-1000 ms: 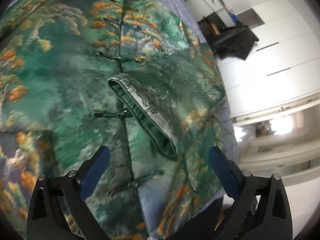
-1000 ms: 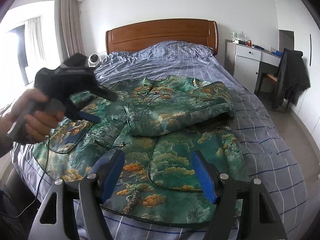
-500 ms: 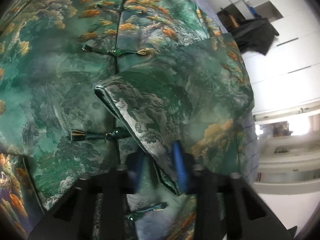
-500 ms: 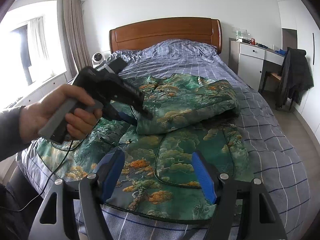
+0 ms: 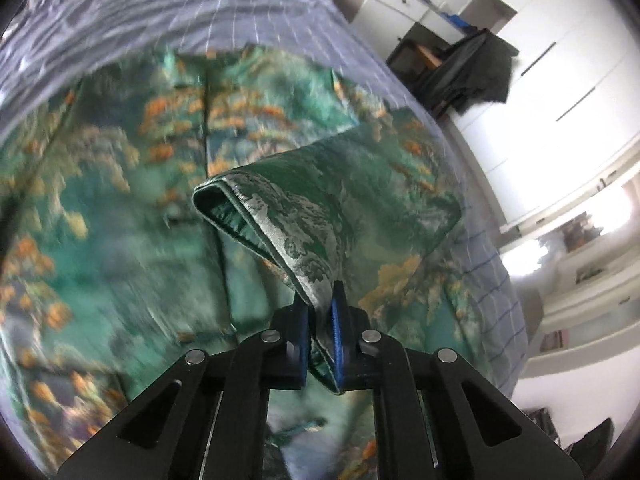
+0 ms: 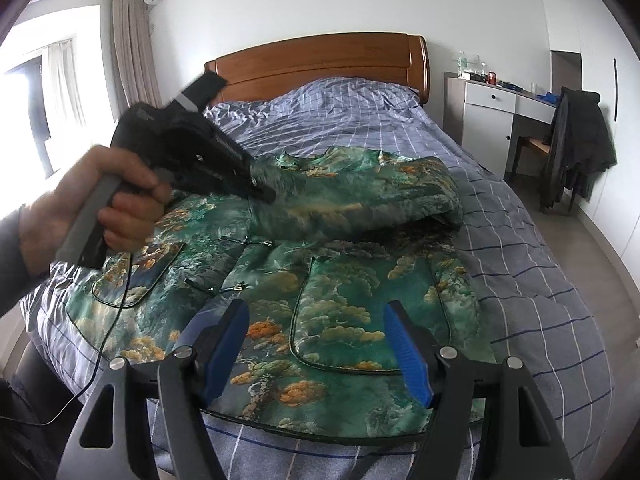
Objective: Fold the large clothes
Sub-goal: 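Grasp the folded sleeve cuff with the left tool and lift it over the jacket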
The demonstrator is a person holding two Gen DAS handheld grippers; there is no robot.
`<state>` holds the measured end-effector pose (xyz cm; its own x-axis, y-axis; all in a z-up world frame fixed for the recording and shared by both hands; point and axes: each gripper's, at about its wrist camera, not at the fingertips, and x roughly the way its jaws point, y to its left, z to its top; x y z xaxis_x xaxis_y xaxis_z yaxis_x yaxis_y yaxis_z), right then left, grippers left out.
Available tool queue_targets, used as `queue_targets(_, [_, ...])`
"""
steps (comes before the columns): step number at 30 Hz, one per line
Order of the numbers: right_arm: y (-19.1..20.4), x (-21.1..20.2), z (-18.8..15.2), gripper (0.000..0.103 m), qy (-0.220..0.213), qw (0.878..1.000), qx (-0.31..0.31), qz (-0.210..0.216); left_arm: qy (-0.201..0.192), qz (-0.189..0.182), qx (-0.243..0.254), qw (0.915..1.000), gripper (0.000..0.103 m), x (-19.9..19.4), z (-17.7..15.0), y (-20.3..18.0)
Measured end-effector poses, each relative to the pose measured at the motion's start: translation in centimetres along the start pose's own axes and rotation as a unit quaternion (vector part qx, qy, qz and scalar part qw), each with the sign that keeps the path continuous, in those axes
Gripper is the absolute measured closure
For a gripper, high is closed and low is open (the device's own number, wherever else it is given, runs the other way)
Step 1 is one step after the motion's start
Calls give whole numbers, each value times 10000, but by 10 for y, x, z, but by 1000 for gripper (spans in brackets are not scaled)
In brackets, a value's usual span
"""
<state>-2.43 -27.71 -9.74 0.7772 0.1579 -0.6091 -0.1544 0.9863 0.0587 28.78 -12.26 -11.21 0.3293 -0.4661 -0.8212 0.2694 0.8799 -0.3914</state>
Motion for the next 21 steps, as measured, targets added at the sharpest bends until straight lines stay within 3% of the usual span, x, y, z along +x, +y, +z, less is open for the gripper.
queue_targets(5, [-2,1,1,32,28,10000,-44,-62,-334,313,327,9984,97,-8,28,7])
queue_targets(12, [-11,2,10,32,19,9999,5,-113,-693,739,181,9947,97,-6,62,40])
queue_targets(21, [-74,27,77,32,-47,9996,12,-292,-483,845,-357,9946,97,43,67,96])
